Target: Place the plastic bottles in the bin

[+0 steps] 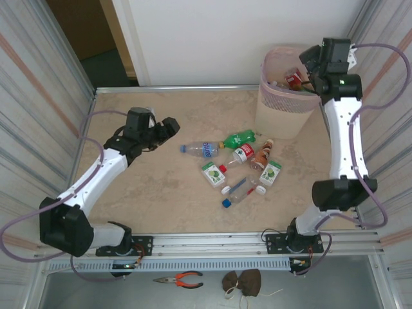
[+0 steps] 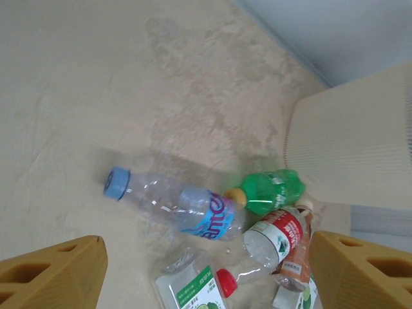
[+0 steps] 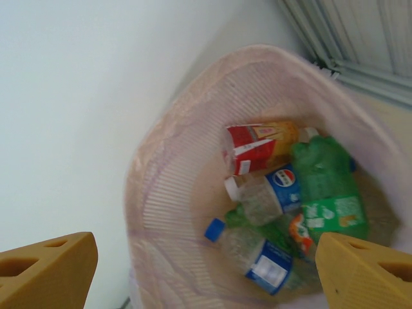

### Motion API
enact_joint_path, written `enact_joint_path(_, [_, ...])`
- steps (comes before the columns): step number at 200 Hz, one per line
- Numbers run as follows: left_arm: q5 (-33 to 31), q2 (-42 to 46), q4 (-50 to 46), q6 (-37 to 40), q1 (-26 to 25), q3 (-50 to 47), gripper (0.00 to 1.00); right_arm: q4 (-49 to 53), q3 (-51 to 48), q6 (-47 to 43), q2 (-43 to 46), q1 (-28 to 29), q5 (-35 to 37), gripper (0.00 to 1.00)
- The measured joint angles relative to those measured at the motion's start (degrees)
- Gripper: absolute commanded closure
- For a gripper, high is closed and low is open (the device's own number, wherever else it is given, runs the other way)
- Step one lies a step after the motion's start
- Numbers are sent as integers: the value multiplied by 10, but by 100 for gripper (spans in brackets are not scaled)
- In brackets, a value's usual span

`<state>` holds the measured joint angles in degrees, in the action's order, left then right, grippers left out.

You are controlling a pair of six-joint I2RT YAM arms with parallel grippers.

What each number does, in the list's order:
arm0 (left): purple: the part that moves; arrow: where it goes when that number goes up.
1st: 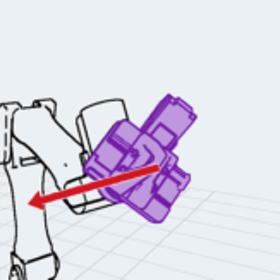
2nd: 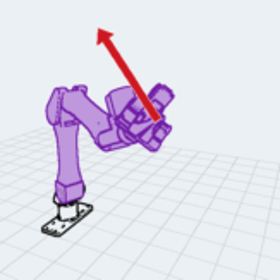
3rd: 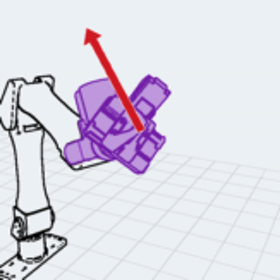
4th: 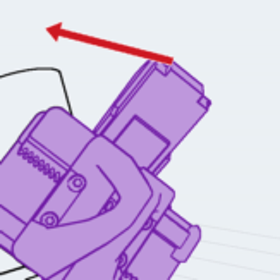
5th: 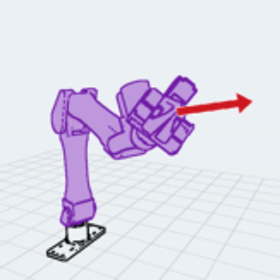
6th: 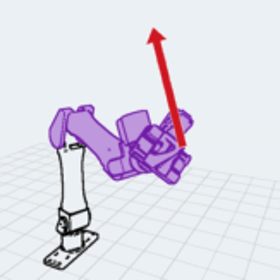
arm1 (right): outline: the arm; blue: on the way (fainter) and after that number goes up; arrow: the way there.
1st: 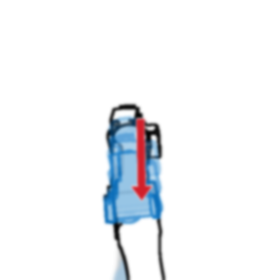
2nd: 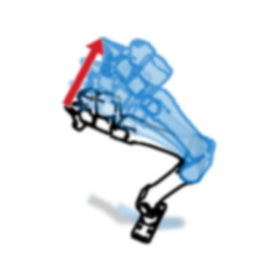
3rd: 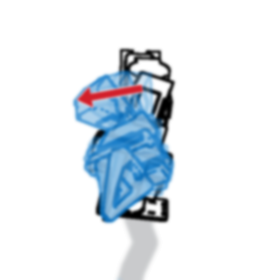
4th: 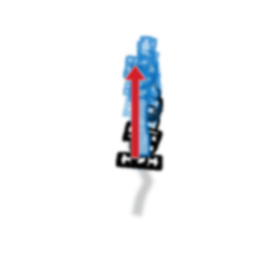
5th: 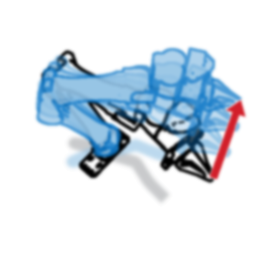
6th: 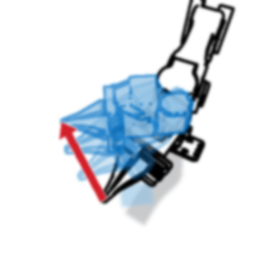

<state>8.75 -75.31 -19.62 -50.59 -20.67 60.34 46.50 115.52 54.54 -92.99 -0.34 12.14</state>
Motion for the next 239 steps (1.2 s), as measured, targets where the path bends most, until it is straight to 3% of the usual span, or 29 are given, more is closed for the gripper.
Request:
enact_joint_path(45, [-11, -76, -33, -128, 0, 1, 19, -25, -128, -24, 103, -38, 10, 14])
enact_joint_path(111, [32, -198, -31, -257, 1, 48, 25, -34, -207, -33, 191, -65, 28, 14])
enact_joint_path(239, [118, -344, -11, -383, 26, 114, 37, -31, -231, -43, 247, -85, 56, 16])
